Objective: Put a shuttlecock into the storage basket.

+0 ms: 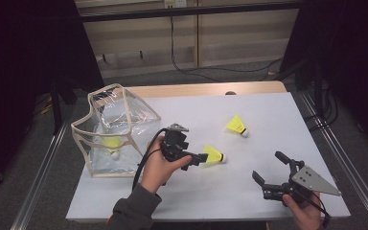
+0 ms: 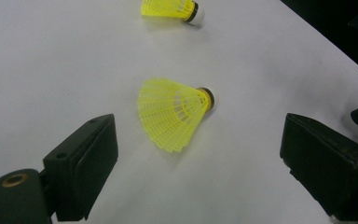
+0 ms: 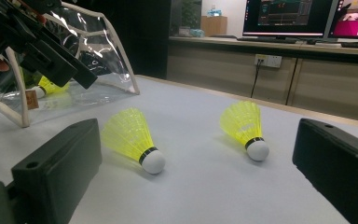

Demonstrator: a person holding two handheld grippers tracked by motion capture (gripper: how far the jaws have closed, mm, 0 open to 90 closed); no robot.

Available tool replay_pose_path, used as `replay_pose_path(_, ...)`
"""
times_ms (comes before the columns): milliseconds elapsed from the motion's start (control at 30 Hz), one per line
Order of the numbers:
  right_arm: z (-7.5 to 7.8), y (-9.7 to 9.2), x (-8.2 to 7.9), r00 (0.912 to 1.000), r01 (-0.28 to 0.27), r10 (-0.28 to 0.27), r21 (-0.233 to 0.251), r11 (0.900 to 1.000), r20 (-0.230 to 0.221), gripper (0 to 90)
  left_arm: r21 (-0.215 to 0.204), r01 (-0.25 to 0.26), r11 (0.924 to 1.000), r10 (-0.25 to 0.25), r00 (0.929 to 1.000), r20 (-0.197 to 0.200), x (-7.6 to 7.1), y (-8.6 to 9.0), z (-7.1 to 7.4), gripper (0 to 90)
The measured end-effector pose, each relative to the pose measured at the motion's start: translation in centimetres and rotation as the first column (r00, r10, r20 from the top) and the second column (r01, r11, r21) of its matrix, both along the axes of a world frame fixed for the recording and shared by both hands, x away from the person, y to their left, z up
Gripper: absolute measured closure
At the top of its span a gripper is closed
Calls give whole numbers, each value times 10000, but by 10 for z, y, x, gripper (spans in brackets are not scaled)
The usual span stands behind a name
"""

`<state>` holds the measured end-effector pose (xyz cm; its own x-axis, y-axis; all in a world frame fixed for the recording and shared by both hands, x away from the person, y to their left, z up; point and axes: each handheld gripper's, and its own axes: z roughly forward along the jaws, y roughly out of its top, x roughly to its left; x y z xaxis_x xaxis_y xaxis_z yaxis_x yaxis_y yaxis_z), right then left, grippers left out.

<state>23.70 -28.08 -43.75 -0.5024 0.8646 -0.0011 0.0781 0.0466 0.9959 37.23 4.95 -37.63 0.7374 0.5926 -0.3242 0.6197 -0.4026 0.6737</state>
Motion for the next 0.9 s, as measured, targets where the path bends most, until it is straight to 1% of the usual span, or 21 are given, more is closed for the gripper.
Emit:
replay_pose_path(133,-1,1,1,10000,12,-13,-86,10000,-18,10,63,19,10000,-19,10000,22,1,-1,-3,112)
replay_pose_path(300,-1,1,1,10000,-7,7,-46,10000,-65,10,132,107,9999,-108,9999,20,0,-5,-7,111)
replay_pose_path(467,-1,1,1,10000,-15,15,-82,10000,0,10,127,206,9997,-205,9998,-51,0,-8,-11,91)
replay_pose_path(533,0,1,1,10000,2,-2,-92,10000,34,10,180,195,9996,-195,9998,10,0,-8,-12,80)
replay_pose_path(600,-1,1,1,10000,-16,16,-82,10000,40,10,126,212,9997,-212,9998,-65,0,-10,-13,67)
replay_pose_path(667,-1,1,1,10000,-24,24,-97,10000,24,10,220,175,9996,-175,9998,-14,0,-11,-15,55)
replay_pose_path(767,0,1,1,10000,-67,67,-80,9999,33,10,238,234,9994,-231,9997,-126,1,-13,-19,49)
replay_pose_path(900,0,3,2,9999,-109,109,-29,9999,63,10,366,214,9991,-210,9997,-113,2,-13,-22,49)
